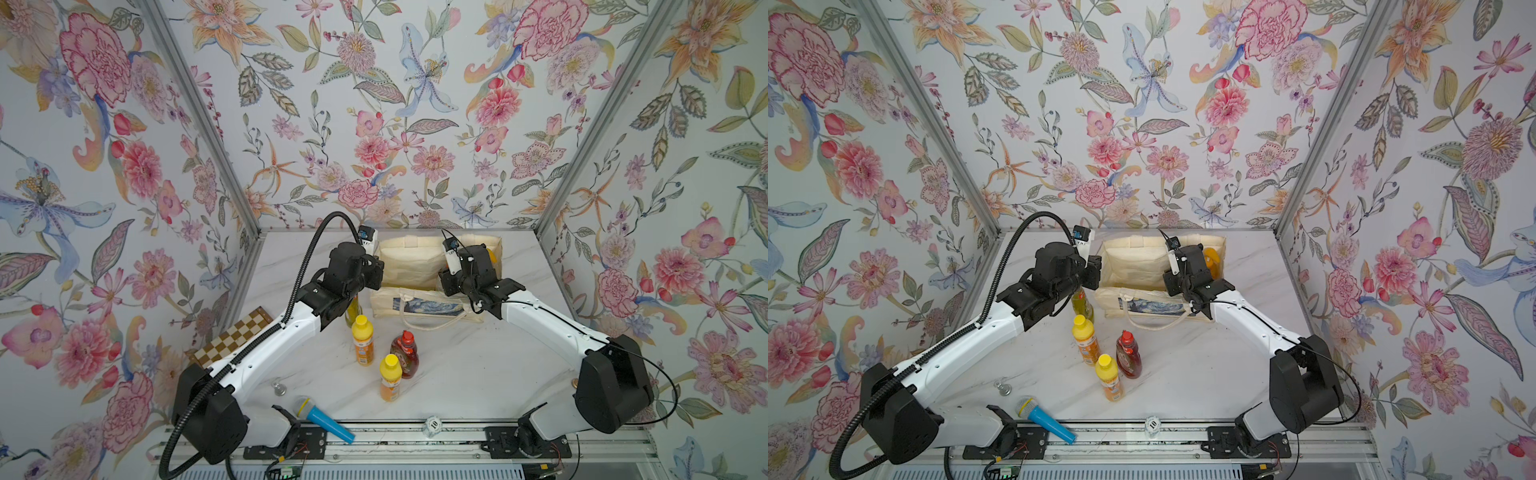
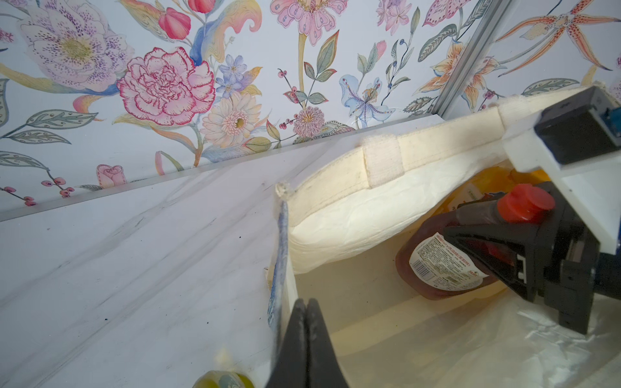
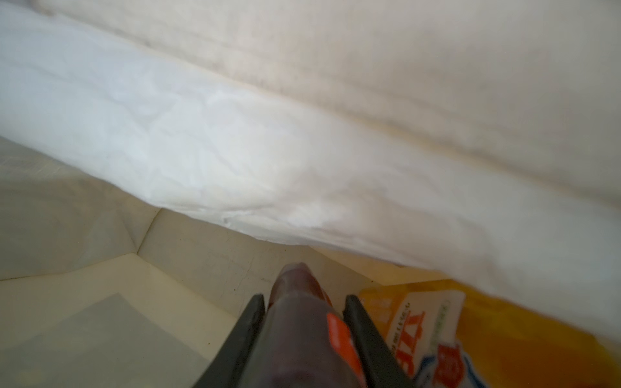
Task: Pack dish soap into the shopping bag
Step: Place the bottle of dish soap in the shopping bag.
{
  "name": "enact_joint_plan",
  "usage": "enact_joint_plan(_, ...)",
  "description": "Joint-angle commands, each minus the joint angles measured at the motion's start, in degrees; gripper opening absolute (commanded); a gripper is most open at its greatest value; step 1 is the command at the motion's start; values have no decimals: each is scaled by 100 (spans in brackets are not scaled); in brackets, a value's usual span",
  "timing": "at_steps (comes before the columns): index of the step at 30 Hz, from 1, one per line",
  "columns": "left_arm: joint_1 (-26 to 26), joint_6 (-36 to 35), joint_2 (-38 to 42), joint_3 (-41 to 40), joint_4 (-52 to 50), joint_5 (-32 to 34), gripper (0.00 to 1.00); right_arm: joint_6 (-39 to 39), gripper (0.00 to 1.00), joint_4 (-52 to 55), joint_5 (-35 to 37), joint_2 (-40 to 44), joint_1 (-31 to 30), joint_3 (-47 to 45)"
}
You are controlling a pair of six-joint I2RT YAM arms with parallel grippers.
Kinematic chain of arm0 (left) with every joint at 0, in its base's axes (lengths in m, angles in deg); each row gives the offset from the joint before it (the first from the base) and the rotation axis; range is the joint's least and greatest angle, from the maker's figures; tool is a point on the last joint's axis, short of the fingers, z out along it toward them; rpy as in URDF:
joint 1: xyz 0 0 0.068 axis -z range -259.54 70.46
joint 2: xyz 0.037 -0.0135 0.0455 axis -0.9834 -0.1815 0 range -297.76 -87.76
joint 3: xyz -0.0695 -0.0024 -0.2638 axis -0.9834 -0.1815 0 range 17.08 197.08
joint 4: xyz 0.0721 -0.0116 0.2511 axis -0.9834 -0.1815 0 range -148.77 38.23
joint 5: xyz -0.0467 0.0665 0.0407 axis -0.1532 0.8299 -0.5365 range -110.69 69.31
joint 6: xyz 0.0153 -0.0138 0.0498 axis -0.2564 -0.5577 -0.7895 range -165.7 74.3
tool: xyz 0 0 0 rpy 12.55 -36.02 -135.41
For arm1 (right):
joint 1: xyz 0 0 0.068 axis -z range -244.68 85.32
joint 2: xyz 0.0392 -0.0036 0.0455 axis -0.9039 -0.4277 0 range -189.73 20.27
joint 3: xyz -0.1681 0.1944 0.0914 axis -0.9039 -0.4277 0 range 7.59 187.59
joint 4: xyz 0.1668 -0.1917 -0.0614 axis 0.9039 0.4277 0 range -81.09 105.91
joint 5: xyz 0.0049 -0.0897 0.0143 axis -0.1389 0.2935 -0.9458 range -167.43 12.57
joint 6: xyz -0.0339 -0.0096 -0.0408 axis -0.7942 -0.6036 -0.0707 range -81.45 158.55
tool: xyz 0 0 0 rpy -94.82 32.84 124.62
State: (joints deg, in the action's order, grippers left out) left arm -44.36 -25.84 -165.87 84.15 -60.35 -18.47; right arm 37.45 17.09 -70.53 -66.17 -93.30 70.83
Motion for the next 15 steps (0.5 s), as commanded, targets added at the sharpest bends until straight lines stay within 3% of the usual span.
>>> enact_joint_plan(1,16,-44,144,140,-89,164,0,-92,1,-745,176,-85,50,-12)
enact_joint_plan(15,16,-43,374,205,-161,156,0,-48,0,-882,345,-514,189,-301)
